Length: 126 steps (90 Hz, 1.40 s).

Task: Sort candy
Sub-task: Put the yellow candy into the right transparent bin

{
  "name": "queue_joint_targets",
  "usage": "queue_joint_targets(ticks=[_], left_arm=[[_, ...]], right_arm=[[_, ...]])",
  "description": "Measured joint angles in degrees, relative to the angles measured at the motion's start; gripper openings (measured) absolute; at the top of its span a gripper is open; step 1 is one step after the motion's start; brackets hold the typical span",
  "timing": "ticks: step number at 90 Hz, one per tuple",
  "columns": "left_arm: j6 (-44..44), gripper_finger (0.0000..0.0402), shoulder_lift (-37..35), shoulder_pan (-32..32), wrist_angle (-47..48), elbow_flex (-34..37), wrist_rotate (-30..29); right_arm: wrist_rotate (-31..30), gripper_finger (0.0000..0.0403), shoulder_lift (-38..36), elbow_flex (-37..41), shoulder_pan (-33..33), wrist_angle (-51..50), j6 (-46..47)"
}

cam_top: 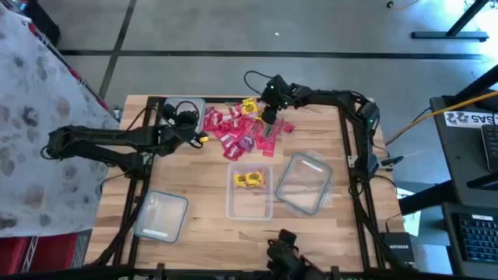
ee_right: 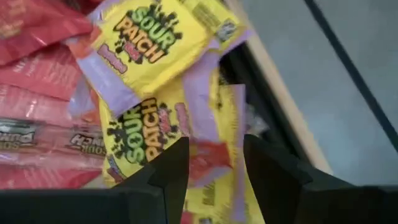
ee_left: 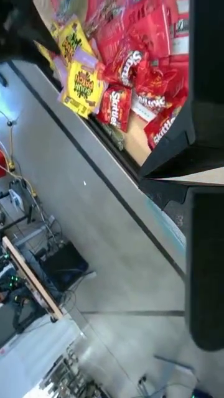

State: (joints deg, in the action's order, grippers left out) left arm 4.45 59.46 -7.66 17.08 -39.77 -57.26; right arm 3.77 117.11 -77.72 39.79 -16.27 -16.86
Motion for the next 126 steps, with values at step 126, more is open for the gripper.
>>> queue_joint_targets(ticks=[126], left_arm=[[2.4,0.0,0.0,0.9,-0.4,0.0,10.6]], right_arm=[[15.1,0.0,-8.7,0.3,-34.8,-7.5,12.1]])
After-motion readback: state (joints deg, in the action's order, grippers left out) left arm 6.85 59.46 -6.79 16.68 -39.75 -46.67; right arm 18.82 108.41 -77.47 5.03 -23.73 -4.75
